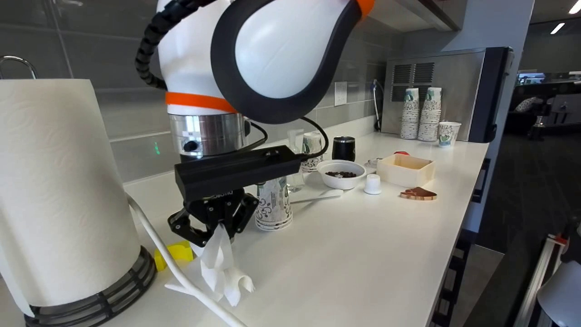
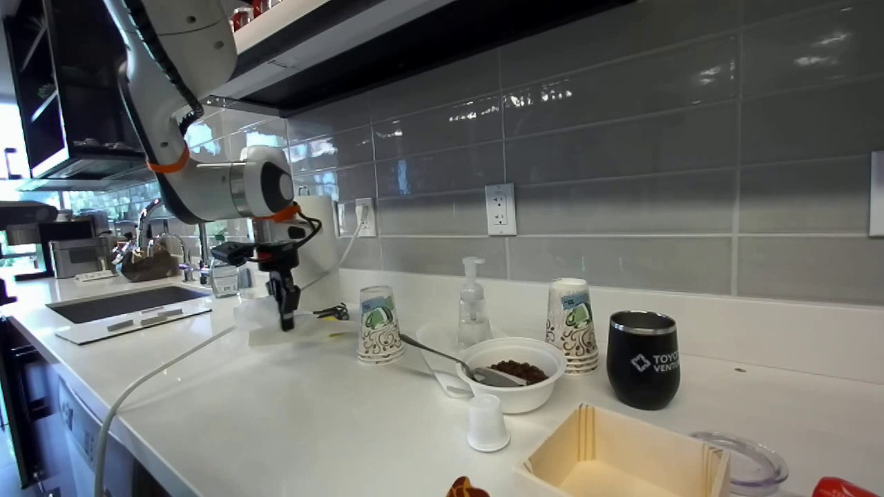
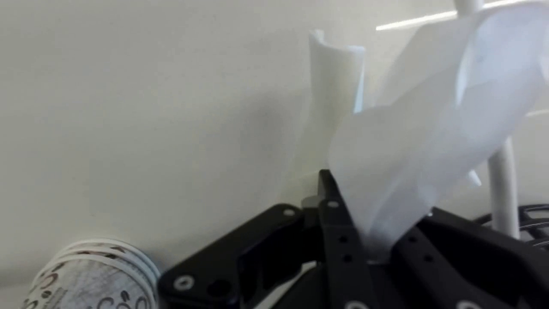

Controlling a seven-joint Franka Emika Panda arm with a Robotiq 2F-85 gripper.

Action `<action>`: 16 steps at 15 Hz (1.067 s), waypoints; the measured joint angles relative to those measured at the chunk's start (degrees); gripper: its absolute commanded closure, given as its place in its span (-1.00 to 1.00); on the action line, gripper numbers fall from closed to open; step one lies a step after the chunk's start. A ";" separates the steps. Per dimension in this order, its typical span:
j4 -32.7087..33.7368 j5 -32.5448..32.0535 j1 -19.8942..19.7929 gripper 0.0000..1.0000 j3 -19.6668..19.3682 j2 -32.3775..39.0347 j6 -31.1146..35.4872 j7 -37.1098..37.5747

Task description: Use the white napkins on the left to wipe the counter.

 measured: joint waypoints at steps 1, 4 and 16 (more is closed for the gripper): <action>0.91 -0.05 0.53 0.98 -0.16 0.65 0.00 -0.70; 3.02 -0.06 1.90 0.42 -0.68 2.23 0.00 -2.34; 4.62 -0.22 4.29 -1.00 -3.42 2.55 0.00 -2.99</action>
